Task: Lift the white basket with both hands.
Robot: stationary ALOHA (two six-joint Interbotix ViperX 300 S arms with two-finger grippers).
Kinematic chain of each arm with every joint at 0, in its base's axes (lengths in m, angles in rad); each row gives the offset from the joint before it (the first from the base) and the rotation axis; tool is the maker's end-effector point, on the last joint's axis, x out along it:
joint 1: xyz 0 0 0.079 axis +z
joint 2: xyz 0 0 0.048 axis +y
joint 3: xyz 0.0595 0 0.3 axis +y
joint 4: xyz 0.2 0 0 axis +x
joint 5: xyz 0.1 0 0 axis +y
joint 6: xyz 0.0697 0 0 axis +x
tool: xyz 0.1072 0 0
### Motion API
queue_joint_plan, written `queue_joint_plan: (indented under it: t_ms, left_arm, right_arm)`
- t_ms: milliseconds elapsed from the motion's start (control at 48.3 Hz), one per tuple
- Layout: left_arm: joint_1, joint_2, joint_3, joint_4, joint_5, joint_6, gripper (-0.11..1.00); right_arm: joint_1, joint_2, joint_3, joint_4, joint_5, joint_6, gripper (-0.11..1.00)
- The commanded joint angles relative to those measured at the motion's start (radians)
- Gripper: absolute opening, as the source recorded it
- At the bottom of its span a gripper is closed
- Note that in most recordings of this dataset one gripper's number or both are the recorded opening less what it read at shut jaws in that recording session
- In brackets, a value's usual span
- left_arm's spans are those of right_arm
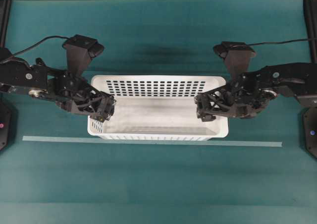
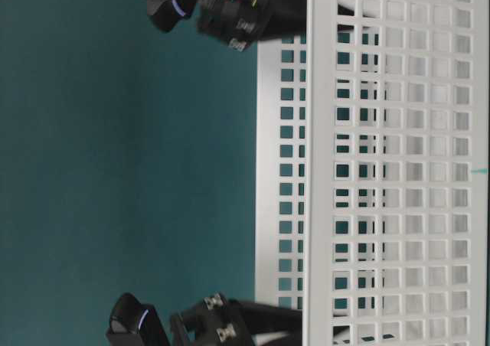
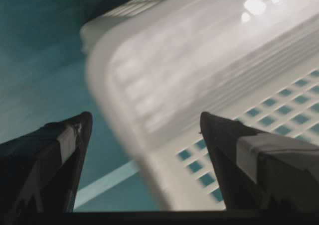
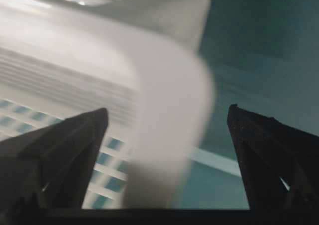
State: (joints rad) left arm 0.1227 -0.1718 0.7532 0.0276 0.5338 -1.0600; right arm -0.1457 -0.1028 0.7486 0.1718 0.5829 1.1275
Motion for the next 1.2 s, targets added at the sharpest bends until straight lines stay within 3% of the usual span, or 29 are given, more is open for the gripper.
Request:
queue_joint_plan:
  t_ms: [0, 228, 600, 869, 1014, 1097, 1180]
  left_arm:
    - [-0.008, -0.038, -0.006, 0.003, 0.046, -0.003, 0.9]
    - [-0.009, -0.14, -0.006, 0.003, 0.089, -0.006, 0.91]
    - [-0.009, -0.321, -0.012, 0.003, 0.138, 0.002, 0.91]
    - [-0.008, -0.532, 0.005, 0.003, 0.13, 0.009, 0.91]
    - [-0.009, -0.638, 0.031, 0.003, 0.098, 0.017, 0.91]
    - [-0.009, -0.684, 0.04, 0.005, 0.087, 0.044, 0.91]
    - [-0.009, -0.721, 0.043, 0.005, 0.089, 0.118, 0.91]
  right_arm:
    - [0.0, -0.021, -0.037, -0.002, 0.043, 0.003, 0.97]
    - [-0.02, -0.101, -0.061, -0.005, 0.129, 0.002, 0.97]
    - [-0.02, -0.227, -0.095, -0.014, 0.117, -0.018, 0.97]
    - [-0.008, -0.331, -0.141, -0.028, 0.06, -0.123, 0.97]
    - [0.002, -0.373, -0.14, -0.067, -0.012, -0.239, 0.96]
    - [0.005, -0.387, -0.135, -0.069, -0.081, -0.305, 0.96]
    - [0.006, -0.397, -0.121, -0.069, -0.163, -0.367, 0.96]
